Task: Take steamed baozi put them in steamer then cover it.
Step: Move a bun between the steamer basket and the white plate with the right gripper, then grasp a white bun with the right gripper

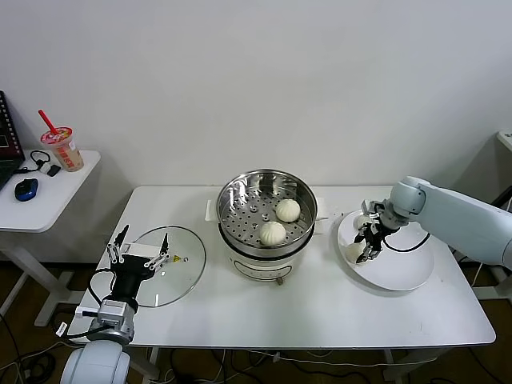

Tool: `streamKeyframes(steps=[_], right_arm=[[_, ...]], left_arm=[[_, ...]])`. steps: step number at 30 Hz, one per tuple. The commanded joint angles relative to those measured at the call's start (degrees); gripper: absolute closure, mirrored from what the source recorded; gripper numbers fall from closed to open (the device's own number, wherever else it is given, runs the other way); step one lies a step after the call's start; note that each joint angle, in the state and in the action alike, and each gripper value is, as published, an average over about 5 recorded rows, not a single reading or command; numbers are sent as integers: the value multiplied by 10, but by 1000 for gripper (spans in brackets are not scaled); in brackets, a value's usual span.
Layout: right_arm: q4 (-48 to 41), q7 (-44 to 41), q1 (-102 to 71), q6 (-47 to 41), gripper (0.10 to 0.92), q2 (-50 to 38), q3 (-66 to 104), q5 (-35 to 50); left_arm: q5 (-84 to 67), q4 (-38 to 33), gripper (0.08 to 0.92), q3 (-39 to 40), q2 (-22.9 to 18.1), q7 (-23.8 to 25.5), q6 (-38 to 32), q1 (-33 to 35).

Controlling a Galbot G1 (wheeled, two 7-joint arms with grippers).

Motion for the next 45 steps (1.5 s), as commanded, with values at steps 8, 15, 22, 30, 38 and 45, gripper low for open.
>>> streamKeyframes(steps=[8,15,22,30,38,45], right_arm=[[14,-3,32,8,232,-13,-9,8],[90,-26,186,23,203,-48,-99,56],[162,-58,387,101,203,-63,-194,63],[194,-70,492,240,203,-29,-184,-35],[233,-26,426,356,203,19,-126,-114],[231,-19,357,481,203,77,-72,-242]], left_arm=[[1,1,177,1,-1,0,1,-3],[-1,-1,177,2,0,-1,2,-7],[-1,-7,177,14,0,-2,6,-14],[-2,-19,177,35,2,-13,13,-15],[-1,-23,177,43,0,-25,17,-13],[-4,-26,177,39,3,-26,22,-19]])
